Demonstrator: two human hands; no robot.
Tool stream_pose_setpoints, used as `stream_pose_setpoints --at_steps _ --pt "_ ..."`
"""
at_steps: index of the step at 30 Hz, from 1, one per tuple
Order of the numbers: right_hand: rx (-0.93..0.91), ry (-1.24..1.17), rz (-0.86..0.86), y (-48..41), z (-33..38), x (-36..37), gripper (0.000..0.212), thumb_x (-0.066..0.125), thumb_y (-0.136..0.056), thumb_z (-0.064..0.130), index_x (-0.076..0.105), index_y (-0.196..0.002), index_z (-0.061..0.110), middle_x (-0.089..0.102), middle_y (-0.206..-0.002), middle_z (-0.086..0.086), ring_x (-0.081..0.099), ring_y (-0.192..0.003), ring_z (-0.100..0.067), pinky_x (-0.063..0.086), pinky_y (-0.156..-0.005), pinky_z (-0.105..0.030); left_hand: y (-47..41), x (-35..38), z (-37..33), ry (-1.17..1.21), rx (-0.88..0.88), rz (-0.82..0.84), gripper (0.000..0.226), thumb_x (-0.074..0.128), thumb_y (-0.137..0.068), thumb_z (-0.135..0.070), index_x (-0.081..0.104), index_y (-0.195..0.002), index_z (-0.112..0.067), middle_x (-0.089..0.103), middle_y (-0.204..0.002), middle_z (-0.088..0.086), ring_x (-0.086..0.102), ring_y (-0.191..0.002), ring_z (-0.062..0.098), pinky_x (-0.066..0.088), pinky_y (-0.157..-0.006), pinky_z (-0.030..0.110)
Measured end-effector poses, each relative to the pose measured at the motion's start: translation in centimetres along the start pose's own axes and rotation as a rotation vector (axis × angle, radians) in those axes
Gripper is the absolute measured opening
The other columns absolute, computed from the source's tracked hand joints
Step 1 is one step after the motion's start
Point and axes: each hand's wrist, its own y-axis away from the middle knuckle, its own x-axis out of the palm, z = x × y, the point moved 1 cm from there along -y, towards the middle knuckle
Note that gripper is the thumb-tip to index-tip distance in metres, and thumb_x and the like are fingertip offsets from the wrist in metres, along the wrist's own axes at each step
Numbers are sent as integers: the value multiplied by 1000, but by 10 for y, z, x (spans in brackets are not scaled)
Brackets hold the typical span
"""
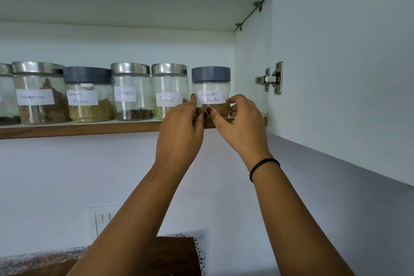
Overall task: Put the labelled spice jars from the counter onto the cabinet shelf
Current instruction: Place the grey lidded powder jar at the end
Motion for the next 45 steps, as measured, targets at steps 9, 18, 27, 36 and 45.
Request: stream_pose_setpoints --at_steps 9,18,27,36,45 --pt "-2 16 -21 3 4 0 47 68 -82 52 59 -109 15 53 -93 8 63 -86 -17 55 -82 -45 0 -6 -1 -13 23 53 47 51 -99 -15 44 -146 -13 67 -104 4 60 -90 16 40 -72 20" --pt "37 45 16 1 6 0 46 67 -84 52 63 -113 16 64 -106 0 63 -94 -19 53 -88 -46 -2 -9 -3 -30 23 83 50 50 -99 -18 41 -147 -8 67 -111 8 61 -99 23 49 -82 32" --pt "18 -218 -136 12 25 -23 25 66 -90 35 65 -109 17 67 -109 3 64 -95 -10 59 -78 -37 -1 -32 -2 159 -64 94 46 51 -99 -22 47 -145 -15 67 -119 6 63 -104 18 54 -91 34" --pt "-185 -297 -123 28 69 -11 18 63 -89 24 67 -104 14 66 -100 1 63 -90 -12 58 -76 -31 10 -74 9 215 -35 -83 37 49 -99 -34 62 -132 -22 67 -125 -5 60 -116 10 54 -94 36" --pt "-252 -374 -95 47 125 22 19 62 -89 27 67 -102 13 64 -97 4 61 -90 -11 57 -75 -30 19 -138 52 188 -40 -170 39 46 -95 -32 65 -126 -19 69 -117 -5 61 -110 9 53 -88 27"
